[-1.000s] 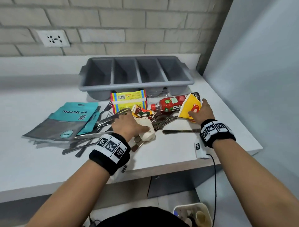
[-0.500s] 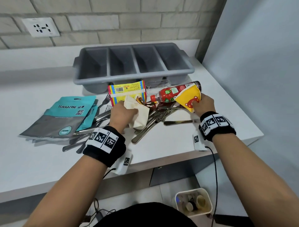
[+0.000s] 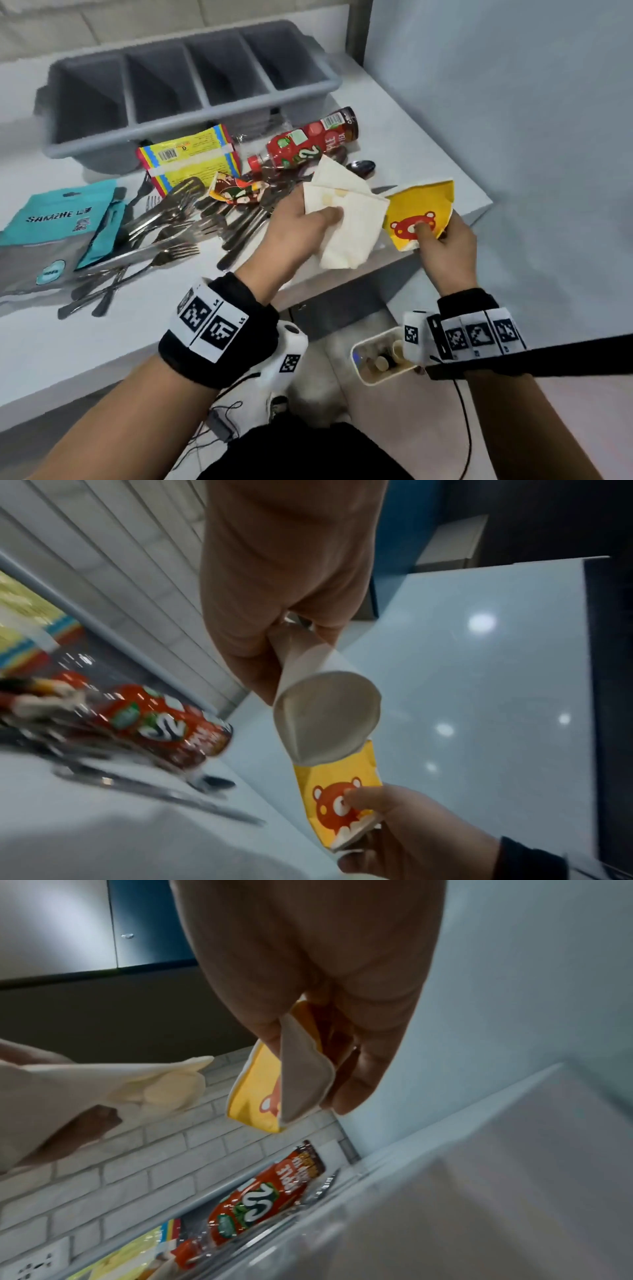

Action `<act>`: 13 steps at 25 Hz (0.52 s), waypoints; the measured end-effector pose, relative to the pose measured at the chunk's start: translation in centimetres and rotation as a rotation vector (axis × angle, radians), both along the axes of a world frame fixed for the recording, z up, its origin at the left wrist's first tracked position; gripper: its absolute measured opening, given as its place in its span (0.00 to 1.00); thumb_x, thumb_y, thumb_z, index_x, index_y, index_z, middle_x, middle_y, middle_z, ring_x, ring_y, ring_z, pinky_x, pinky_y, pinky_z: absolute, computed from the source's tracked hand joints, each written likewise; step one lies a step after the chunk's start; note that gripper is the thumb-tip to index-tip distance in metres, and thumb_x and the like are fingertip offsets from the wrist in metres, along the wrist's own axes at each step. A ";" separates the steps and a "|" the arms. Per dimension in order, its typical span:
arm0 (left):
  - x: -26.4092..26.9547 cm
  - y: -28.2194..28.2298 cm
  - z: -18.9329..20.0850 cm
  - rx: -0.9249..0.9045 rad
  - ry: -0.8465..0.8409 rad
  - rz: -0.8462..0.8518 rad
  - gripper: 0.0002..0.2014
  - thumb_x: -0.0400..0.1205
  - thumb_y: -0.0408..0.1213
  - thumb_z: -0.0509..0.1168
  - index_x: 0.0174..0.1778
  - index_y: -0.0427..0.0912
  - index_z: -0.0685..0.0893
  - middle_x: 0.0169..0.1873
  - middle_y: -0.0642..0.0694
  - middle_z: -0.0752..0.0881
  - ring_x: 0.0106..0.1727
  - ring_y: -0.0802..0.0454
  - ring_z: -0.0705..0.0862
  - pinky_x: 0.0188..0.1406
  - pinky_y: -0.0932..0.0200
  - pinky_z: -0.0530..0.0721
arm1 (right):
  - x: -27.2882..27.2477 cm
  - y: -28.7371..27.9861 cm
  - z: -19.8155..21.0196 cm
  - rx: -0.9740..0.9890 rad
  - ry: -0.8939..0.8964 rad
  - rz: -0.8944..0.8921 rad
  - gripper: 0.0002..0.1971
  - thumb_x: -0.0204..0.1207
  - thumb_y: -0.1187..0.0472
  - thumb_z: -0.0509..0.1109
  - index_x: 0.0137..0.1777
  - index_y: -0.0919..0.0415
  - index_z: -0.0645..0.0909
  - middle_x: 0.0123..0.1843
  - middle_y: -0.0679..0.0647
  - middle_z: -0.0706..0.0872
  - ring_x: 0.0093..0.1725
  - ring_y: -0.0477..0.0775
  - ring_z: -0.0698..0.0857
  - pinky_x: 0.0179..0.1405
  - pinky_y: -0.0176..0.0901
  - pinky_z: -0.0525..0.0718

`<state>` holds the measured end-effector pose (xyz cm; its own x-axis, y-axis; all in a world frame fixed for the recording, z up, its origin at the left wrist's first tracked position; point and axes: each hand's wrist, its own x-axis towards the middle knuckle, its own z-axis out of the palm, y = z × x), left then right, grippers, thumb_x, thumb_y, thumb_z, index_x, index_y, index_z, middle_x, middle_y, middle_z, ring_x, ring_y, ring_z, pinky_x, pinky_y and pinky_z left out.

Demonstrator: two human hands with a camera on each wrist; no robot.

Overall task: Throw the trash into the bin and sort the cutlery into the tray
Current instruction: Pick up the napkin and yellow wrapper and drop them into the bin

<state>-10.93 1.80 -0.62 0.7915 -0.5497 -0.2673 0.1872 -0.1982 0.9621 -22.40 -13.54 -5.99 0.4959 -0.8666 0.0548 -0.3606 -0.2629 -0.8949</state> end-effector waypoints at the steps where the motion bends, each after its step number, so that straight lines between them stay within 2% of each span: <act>1: -1.6 -1.0 -0.9 0.013 0.015 -0.036 0.12 0.75 0.32 0.66 0.54 0.46 0.80 0.56 0.43 0.87 0.55 0.44 0.86 0.49 0.50 0.85 | -2.0 -0.4 -0.7 0.000 -0.021 -0.036 0.14 0.72 0.61 0.63 0.52 0.70 0.82 0.42 0.57 0.83 0.44 0.53 0.80 0.39 0.35 0.72; 3: -4.4 -2.5 -3.2 0.042 0.030 -0.121 0.12 0.76 0.36 0.64 0.56 0.46 0.79 0.57 0.42 0.87 0.58 0.43 0.86 0.58 0.46 0.84 | -5.6 -1.2 -2.8 0.021 -0.031 -0.125 0.13 0.69 0.61 0.62 0.48 0.69 0.82 0.39 0.58 0.82 0.42 0.55 0.80 0.41 0.45 0.79; 4: -6.0 -3.1 -4.5 0.059 0.052 -0.174 0.11 0.77 0.39 0.63 0.56 0.47 0.79 0.58 0.43 0.87 0.59 0.44 0.86 0.61 0.44 0.84 | -7.5 -1.5 -4.3 0.049 0.004 -0.174 0.11 0.70 0.62 0.62 0.46 0.67 0.82 0.39 0.58 0.83 0.41 0.58 0.81 0.43 0.54 0.85; 6: -8.4 -4.5 -7.5 0.092 0.132 -0.227 0.06 0.82 0.40 0.61 0.54 0.49 0.78 0.56 0.45 0.86 0.58 0.46 0.85 0.61 0.44 0.82 | -10.5 -1.9 -7.9 0.140 0.079 -0.232 0.08 0.69 0.60 0.63 0.41 0.63 0.81 0.37 0.63 0.85 0.41 0.67 0.84 0.45 0.67 0.86; 8: -9.9 -5.5 -11.0 0.180 0.161 -0.251 0.03 0.84 0.35 0.59 0.51 0.47 0.76 0.53 0.45 0.83 0.56 0.47 0.82 0.61 0.46 0.81 | -12.9 -1.5 -11.7 0.267 0.110 -0.280 0.08 0.65 0.58 0.63 0.36 0.62 0.80 0.35 0.67 0.85 0.41 0.71 0.85 0.45 0.66 0.86; 10: -10.5 -6.1 -14.6 0.267 0.157 -0.273 0.04 0.83 0.32 0.58 0.51 0.43 0.74 0.53 0.43 0.81 0.55 0.47 0.80 0.57 0.50 0.80 | -13.9 -0.6 -15.0 0.418 0.141 -0.325 0.05 0.61 0.58 0.63 0.32 0.57 0.79 0.33 0.61 0.83 0.40 0.65 0.83 0.45 0.56 0.84; 12: -11.1 -6.8 -18.7 0.387 0.156 -0.344 0.07 0.82 0.31 0.57 0.56 0.40 0.75 0.55 0.40 0.81 0.57 0.44 0.80 0.58 0.49 0.80 | -14.6 0.3 -19.1 0.570 0.159 -0.367 0.04 0.61 0.59 0.64 0.30 0.54 0.80 0.34 0.58 0.83 0.42 0.60 0.83 0.47 0.57 0.84; 13: -11.3 -7.0 -20.6 0.454 0.160 -0.374 0.11 0.82 0.31 0.57 0.60 0.38 0.75 0.58 0.38 0.81 0.60 0.42 0.80 0.60 0.49 0.79 | -14.9 0.9 -21.3 0.656 0.167 -0.392 0.05 0.65 0.61 0.65 0.30 0.54 0.80 0.33 0.57 0.83 0.42 0.60 0.83 0.46 0.58 0.85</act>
<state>-22.25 -5.24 -21.26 0.4972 -0.5857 -0.6401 0.1612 -0.6626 0.7315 -37.27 -12.68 -27.32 0.1033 -0.8098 -0.5776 -0.4612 0.4755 -0.7491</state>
